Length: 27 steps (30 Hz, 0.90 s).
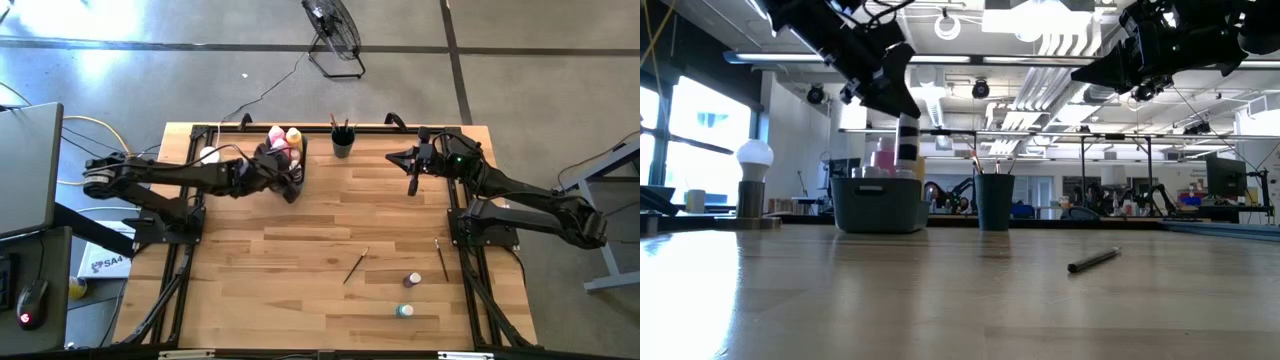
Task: Pick & Place Paint Supplies
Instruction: Put the small white paint bottle into the green bin
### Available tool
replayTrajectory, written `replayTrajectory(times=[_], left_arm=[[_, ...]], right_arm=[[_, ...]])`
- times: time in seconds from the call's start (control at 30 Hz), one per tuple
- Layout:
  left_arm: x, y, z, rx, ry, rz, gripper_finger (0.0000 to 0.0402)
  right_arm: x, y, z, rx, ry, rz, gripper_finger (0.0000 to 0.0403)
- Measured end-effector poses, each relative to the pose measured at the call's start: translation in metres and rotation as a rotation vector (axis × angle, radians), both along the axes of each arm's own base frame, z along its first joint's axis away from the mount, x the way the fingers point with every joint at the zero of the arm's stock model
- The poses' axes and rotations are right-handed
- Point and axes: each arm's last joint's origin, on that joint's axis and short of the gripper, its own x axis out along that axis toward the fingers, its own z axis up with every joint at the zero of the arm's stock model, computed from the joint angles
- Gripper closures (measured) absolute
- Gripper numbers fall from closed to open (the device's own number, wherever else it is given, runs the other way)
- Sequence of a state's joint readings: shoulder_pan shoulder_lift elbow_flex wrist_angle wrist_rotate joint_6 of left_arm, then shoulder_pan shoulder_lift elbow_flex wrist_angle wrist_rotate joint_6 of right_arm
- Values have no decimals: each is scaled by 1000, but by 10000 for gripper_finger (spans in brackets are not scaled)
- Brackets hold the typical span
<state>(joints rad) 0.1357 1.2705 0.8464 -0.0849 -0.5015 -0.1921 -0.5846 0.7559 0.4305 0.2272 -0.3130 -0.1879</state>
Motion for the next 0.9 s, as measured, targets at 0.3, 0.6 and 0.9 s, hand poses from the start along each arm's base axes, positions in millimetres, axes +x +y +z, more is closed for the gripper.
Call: replayTrajectory(times=[0.3,0.6,0.9], left_arm=[[-3,-18,3,61,75,95,277],[-2,-18,-17,35,62,144,277],[-5,-18,-28,9,15,174,277]], right_arm=[[0,0,0,1,1,0,401],[0,0,0,1,1,1,401],[0,0,0,1,1,3,401]])
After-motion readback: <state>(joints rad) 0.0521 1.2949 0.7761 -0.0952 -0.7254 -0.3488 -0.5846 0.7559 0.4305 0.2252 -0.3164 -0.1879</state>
